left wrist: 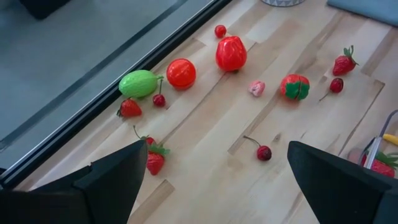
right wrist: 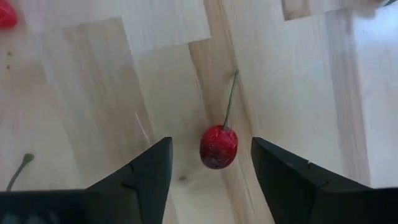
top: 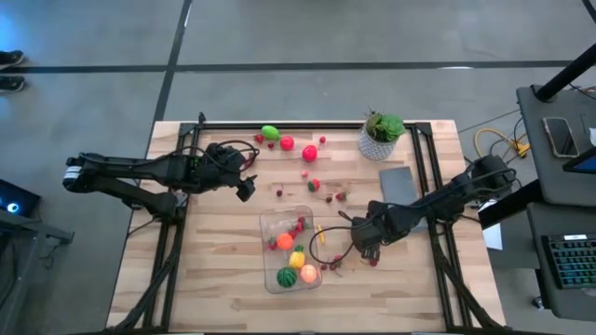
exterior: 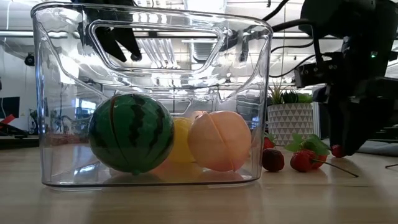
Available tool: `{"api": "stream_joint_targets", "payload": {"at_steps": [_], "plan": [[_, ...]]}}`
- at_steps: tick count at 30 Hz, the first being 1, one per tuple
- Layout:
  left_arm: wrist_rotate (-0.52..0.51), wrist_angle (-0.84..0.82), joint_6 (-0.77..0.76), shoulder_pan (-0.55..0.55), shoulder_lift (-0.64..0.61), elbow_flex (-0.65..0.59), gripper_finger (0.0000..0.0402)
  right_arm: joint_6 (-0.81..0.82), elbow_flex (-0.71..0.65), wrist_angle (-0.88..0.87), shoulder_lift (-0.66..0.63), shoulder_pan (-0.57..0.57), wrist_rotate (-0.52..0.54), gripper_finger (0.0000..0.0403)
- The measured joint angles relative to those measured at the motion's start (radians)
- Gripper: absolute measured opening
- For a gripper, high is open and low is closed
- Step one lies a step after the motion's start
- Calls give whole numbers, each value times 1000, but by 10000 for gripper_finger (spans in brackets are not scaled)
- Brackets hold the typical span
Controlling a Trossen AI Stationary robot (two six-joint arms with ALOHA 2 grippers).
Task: Pick and placing Produce into tupperware
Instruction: Put the red cherry into the transparent bin
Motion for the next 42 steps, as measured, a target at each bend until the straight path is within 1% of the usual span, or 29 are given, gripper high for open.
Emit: {"api": "stream_joint_targets", "payload": {"at_steps": [11,16,23,29,33,37,39,42], "plan": [[-1,1,-1,0,0,0,373,0,-2,4,-2,0,9,129],[-1,1,-1,0,0,0,373,0,-7,9,-2,0,-9,101],[-1,1,-2,0,0,0,373,0,-8,11,-2,0,-9,77],[-1,1,-6,0,0,1,373,5,-8,9,-19,0,-9,70],[16,2,-8,0,0,1,373,60,-8,8,-70,-2,18,71],[44,2,-12,0,0,1,373,128,-8,7,-159,-9,58,74],[47,2,-40,0,0,1,373,135,-8,7,-212,-10,68,74],[53,2,-122,0,0,1,373,139,-8,7,-296,-9,100,73]]}}
